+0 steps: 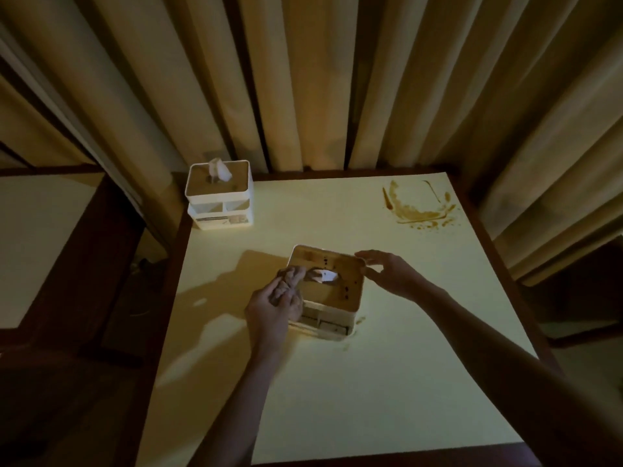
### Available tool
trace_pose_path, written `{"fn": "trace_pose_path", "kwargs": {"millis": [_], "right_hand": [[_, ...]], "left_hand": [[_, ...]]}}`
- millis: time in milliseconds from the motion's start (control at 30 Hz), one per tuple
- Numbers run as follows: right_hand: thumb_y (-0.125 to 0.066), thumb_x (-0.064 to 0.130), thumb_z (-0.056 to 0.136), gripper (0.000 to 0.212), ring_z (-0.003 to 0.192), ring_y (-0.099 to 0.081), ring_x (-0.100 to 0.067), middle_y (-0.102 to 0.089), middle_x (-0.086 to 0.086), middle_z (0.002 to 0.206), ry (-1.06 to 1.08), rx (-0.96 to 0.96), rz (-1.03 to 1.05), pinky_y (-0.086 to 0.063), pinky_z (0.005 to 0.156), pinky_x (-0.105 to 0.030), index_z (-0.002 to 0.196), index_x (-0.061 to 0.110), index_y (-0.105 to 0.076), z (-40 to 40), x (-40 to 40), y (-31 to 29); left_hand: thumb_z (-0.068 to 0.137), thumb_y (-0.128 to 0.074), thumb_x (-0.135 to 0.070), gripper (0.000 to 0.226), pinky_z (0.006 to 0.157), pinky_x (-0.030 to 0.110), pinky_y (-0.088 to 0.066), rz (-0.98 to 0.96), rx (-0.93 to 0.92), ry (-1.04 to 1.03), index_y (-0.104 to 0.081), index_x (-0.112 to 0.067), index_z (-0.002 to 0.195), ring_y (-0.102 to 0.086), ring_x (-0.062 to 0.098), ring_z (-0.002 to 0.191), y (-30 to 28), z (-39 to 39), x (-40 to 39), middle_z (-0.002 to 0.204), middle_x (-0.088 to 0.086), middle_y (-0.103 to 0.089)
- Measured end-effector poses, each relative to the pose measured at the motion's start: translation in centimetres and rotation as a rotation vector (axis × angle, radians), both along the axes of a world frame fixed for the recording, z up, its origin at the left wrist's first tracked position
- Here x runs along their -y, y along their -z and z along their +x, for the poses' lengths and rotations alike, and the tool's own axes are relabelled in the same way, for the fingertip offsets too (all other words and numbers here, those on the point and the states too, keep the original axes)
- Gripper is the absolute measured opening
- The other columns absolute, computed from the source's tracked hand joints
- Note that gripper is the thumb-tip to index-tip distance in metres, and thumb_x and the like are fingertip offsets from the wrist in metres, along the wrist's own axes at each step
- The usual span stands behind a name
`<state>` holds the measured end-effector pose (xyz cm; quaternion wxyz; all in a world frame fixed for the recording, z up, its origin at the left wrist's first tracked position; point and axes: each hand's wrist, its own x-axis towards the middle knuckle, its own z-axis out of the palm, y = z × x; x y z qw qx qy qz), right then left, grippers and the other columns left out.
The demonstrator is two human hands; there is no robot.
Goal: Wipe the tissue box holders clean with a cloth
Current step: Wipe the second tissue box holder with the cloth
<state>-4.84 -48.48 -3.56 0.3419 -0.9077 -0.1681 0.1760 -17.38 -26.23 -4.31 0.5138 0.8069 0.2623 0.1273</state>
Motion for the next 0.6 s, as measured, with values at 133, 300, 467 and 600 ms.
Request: {"fn": "trace_pose_path", "kwargs": {"millis": [133, 300, 467, 600], "right_hand": [[-0.062, 0.02, 0.09, 0.039, 0.105, -0.062, -0.012, -0.068, -0.002, 0.111, -0.033, 0.002, -0.005, -0.044, 0.085, -0.018, 0.129, 0.018, -0.056, -2.2, 1.0, 0.1], [-0.062, 0.017, 0.091, 0.062, 0.083, -0.065, -0.008, -0.065, 0.007, 0.09, -0.16, -0.139, 0.024, -0.052, 0.077, -0.019, 0.143, 0.036, -0.035, -4.8, 0.3, 0.1], [-0.07, 0.022, 0.086, 0.08, 0.077, -0.063, -0.003, -0.065, 0.01, 0.089, -0.212, -0.286, 0.02, -0.05, 0.074, -0.013, 0.14, 0.049, -0.018, -4.2, -0.5, -0.1], [-0.07, 0.031, 0.084, 0.082, 0.086, -0.064, 0.002, -0.069, 0.013, 0.092, -0.209, -0.315, -0.014, -0.049, 0.08, -0.016, 0.137, 0.059, -0.013, -3.8, -0.4, 0.2]], "left_hand": [[0.085, -0.067, -0.011, 0.037, 0.077, 0.012, -0.042, 0.05, -0.087, 0.074, -0.063, -0.009, 0.122, -0.057, 0.005, 0.095, -0.5, 3.0, -2.2, 0.118, 0.005, -0.067], [0.083, -0.069, -0.013, 0.039, 0.076, 0.012, -0.039, 0.205, -0.175, 0.322, -0.064, -0.009, 0.122, -0.06, 0.011, 0.098, -1.3, 6.5, -5.3, 0.115, 0.007, -0.068], [0.083, -0.069, -0.008, 0.041, 0.084, 0.021, -0.04, 0.31, -0.16, 0.434, -0.062, -0.008, 0.124, -0.058, 0.023, 0.107, -1.1, 7.3, -6.0, 0.118, 0.012, -0.06], [0.084, -0.068, -0.009, 0.041, 0.086, 0.015, -0.036, 0.371, -0.126, 0.464, -0.061, -0.008, 0.124, -0.054, 0.019, 0.109, -1.0, 5.5, -5.3, 0.124, 0.009, -0.054]]}}
